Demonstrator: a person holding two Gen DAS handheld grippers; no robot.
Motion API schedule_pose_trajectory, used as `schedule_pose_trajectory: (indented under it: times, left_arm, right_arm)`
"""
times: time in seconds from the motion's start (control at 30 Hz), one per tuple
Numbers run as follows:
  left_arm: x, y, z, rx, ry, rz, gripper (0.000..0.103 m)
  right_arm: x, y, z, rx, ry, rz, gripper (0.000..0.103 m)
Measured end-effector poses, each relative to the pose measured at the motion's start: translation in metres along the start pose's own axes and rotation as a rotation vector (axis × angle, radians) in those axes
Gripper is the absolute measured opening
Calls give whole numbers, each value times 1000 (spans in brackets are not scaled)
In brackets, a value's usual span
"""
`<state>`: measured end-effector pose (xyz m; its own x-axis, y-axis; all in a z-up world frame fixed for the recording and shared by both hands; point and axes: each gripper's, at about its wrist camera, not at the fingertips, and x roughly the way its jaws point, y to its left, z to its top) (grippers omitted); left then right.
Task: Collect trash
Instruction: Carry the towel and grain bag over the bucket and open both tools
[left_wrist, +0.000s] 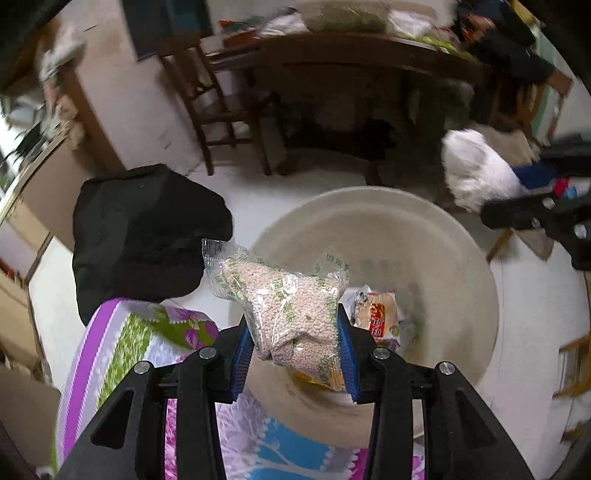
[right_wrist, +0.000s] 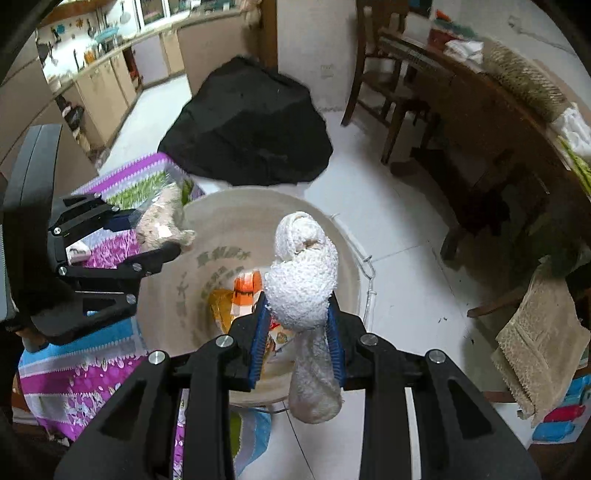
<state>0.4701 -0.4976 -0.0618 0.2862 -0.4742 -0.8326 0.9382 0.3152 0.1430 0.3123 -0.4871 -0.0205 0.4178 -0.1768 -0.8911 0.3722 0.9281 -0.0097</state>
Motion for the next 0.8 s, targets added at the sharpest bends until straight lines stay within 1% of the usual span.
schedule_pose_trajectory:
  times: [0.1,0.23,0.37,0.47,0.5,0.53,0.57,0.8]
  left_arm:
    - [15,-3,0,32,19,-8,42]
    - [31,-1,0,30,34,-20,42]
    - [41,0,1,38,35,-16,42]
    - [43,2,-1,39,31,-4,43]
    - [43,1,-2,39,27,5,46]
    - [42,2,-3,39,24,14,50]
    - [41,3,-4,35,19,18,50]
    - [32,15,-6,-5,2,20,50]
  right_arm:
    - [16,1,7,0,56,-3,28]
    - [30,6,12,-8,88,-1,28]
    - [43,7,13,-17,112,5,28]
    - [47,8,15,-21,112,11,30]
    - [49,7,17,-18,110,8,35]
    - [49,6,18,-12,106,2,45]
    - [49,6,18,-11,98,1,47]
    - [50,3,18,-4,83,-6,47]
